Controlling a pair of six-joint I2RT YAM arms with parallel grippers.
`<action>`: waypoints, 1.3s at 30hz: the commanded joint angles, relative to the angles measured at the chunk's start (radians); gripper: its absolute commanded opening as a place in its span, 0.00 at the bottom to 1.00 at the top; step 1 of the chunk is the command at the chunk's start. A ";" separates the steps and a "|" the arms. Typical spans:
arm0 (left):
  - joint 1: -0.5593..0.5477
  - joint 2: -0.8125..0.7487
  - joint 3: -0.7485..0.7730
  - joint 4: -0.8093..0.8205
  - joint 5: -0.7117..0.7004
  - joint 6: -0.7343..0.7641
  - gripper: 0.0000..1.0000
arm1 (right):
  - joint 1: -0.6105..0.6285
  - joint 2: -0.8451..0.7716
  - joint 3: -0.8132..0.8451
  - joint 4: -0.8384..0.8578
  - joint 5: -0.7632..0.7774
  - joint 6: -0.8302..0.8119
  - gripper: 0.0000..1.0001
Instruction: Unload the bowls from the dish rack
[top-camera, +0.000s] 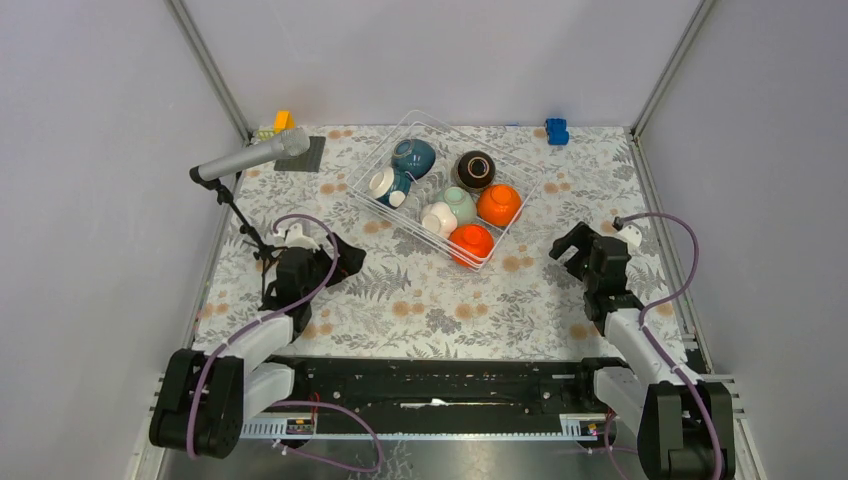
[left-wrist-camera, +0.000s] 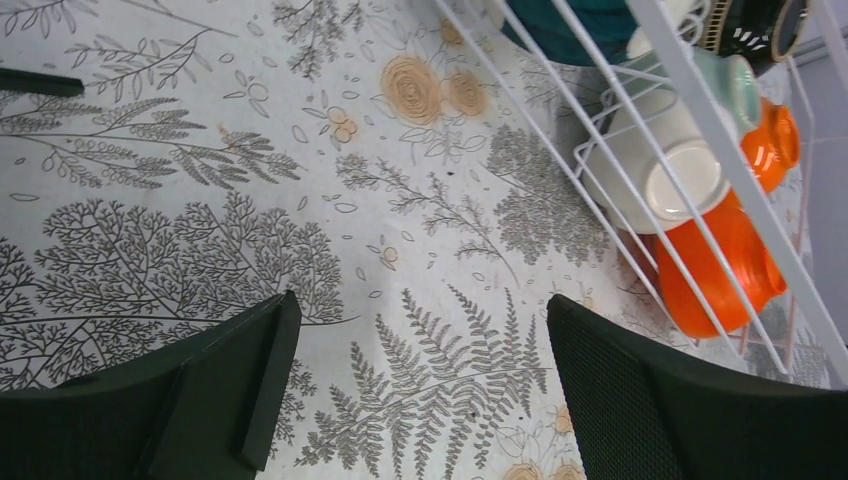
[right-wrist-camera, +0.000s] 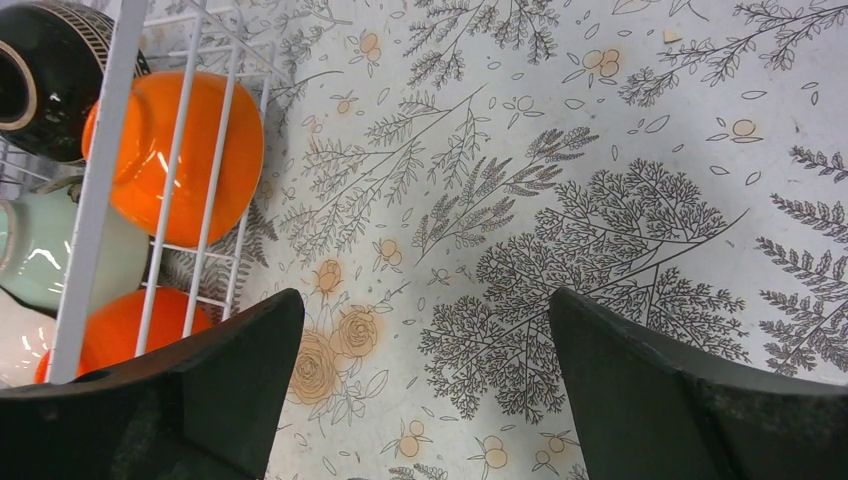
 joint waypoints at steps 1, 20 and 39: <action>-0.001 -0.079 -0.018 0.064 0.041 0.020 0.99 | 0.005 -0.047 -0.022 0.032 0.041 0.051 1.00; -0.001 -0.173 -0.081 0.114 0.053 0.008 0.99 | 0.005 -0.114 0.194 -0.125 -0.253 0.020 1.00; -0.001 -0.213 -0.109 0.192 0.167 0.000 0.99 | 0.347 0.531 0.657 0.084 -0.511 0.244 0.94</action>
